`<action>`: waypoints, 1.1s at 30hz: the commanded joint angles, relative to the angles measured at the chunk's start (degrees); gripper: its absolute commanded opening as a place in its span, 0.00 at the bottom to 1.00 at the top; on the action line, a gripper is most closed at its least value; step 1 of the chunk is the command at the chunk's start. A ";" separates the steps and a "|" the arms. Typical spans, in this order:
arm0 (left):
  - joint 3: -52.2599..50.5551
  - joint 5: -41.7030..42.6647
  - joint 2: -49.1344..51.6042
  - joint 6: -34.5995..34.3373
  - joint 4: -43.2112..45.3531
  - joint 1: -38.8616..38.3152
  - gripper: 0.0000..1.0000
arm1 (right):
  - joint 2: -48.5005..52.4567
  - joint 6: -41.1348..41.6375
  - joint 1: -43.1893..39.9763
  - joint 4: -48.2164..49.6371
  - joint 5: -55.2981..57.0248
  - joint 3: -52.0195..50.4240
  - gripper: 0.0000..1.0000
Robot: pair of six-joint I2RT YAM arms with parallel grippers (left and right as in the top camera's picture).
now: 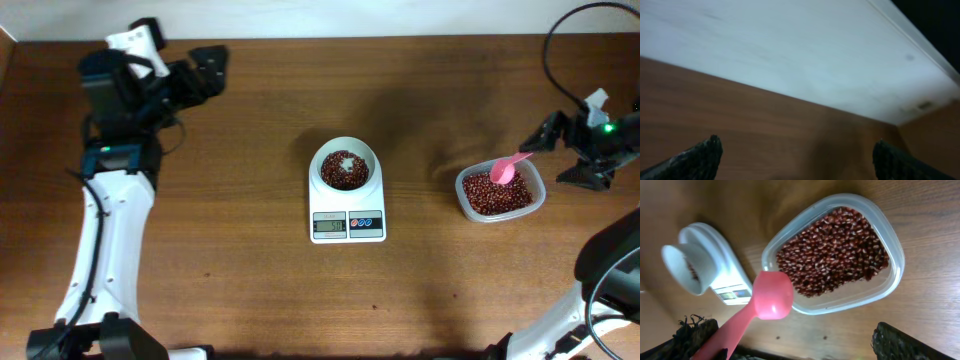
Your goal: Scoop item into bowl and weigh 50g on scale
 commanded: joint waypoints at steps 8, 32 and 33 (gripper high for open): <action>1.86 4.98 7.58 -1.92 -3.08 -16.68 0.98 | -1.51 -9.01 -7.65 -4.15 -13.64 -0.15 0.99; 1.84 18.86 19.76 -43.23 47.30 -42.03 0.93 | -1.51 -23.32 0.74 -1.49 -59.04 -0.13 0.99; 1.84 17.35 19.76 -43.34 47.56 -42.03 0.93 | -1.51 -23.32 1.88 -0.94 -59.04 -0.13 0.99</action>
